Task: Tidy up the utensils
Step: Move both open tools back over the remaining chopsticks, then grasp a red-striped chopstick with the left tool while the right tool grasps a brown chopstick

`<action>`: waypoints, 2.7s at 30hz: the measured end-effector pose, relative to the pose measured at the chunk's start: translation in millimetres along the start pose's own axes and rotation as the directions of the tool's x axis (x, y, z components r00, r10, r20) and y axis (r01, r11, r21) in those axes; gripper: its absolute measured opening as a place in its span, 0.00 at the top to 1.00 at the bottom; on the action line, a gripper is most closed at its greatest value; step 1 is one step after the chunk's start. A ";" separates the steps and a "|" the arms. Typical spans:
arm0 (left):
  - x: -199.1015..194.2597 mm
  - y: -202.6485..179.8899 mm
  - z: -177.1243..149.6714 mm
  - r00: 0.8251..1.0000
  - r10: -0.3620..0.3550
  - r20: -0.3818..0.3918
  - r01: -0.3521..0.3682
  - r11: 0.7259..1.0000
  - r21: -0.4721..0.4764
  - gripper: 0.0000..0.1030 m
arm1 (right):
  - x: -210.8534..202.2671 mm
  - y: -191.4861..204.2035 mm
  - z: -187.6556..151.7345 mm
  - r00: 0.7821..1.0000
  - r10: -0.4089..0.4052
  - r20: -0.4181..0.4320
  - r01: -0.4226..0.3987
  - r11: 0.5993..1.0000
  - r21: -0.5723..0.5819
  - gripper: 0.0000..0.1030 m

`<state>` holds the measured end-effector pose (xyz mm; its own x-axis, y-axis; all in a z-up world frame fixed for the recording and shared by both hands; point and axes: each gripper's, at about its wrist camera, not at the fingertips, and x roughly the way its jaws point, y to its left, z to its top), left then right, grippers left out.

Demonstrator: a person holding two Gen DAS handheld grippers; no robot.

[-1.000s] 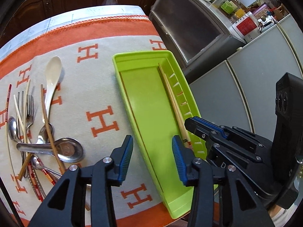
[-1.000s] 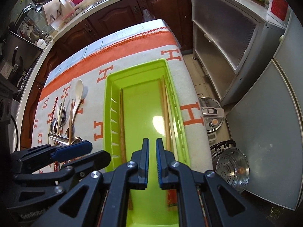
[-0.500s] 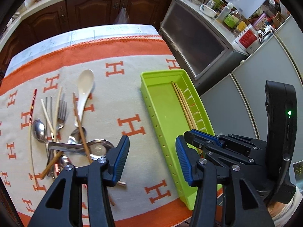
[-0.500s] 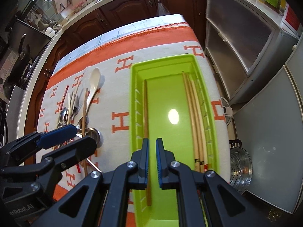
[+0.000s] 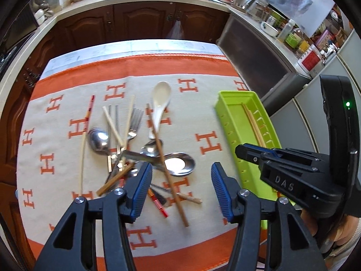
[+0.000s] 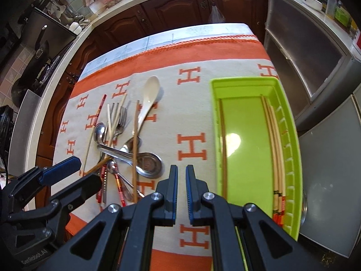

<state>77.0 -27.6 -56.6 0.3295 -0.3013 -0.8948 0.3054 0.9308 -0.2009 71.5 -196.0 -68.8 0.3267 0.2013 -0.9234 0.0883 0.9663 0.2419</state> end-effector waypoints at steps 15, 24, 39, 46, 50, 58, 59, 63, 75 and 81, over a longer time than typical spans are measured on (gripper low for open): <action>-5.4 103.5 -24.5 0.994 0.109 0.005 -0.107 0.982 -0.159 0.44 | 37.9 58.1 2.3 0.997 0.068 -0.048 -0.070 0.996 -0.050 0.93; 13.9 154.1 -26.9 0.989 0.150 0.002 -0.145 0.959 -0.245 0.46 | 69.5 72.1 6.6 0.994 0.082 -0.075 -0.087 0.994 -0.072 0.93; 55.2 163.4 -16.9 0.992 0.118 -0.054 -0.128 0.959 -0.252 0.52 | 92.0 63.1 7.3 0.994 0.068 -0.089 -0.073 0.995 -0.063 0.90; 66.0 169.9 -12.3 0.990 0.120 -0.067 -0.134 0.956 -0.262 0.52 | 98.1 64.8 12.5 0.994 0.068 -0.085 -0.075 0.994 -0.078 0.90; 72.3 168.1 -9.7 0.990 0.125 -0.068 -0.138 0.959 -0.249 0.52 | 105.8 67.3 13.2 0.994 0.056 -0.091 -0.065 0.993 -0.094 0.89; 87.6 167.7 -7.0 0.986 0.149 -0.080 -0.164 0.958 -0.237 0.52 | 112.9 75.4 13.0 0.996 0.031 -0.078 -0.041 0.990 -0.138 0.90; 89.2 166.8 -6.1 0.985 0.153 -0.082 -0.168 0.958 -0.231 0.52 | 111.7 75.9 12.9 0.997 0.026 -0.066 -0.035 0.989 -0.142 0.92; 93.2 164.9 -2.7 0.982 0.176 -0.071 -0.187 0.957 -0.221 0.61 | 107.9 74.4 13.1 0.998 0.038 -0.055 -0.045 0.990 -0.137 0.94; 92.3 177.7 -1.3 0.993 0.104 -0.051 -0.115 0.937 -0.329 0.97 | 88.5 66.0 8.2 0.995 0.091 -0.047 -0.094 0.993 -0.073 0.94; 71.9 171.8 -9.1 0.997 0.079 -0.022 -0.082 0.935 -0.344 0.97 | 77.5 63.2 4.8 0.991 0.123 -0.043 -0.125 0.991 -0.042 0.94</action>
<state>145.0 112.5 -159.1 0.3330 -0.2217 -0.9165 -0.0487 0.9666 -0.2516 106.9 -120.1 -123.7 0.2944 0.3253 -0.8986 0.0075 0.9395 0.3425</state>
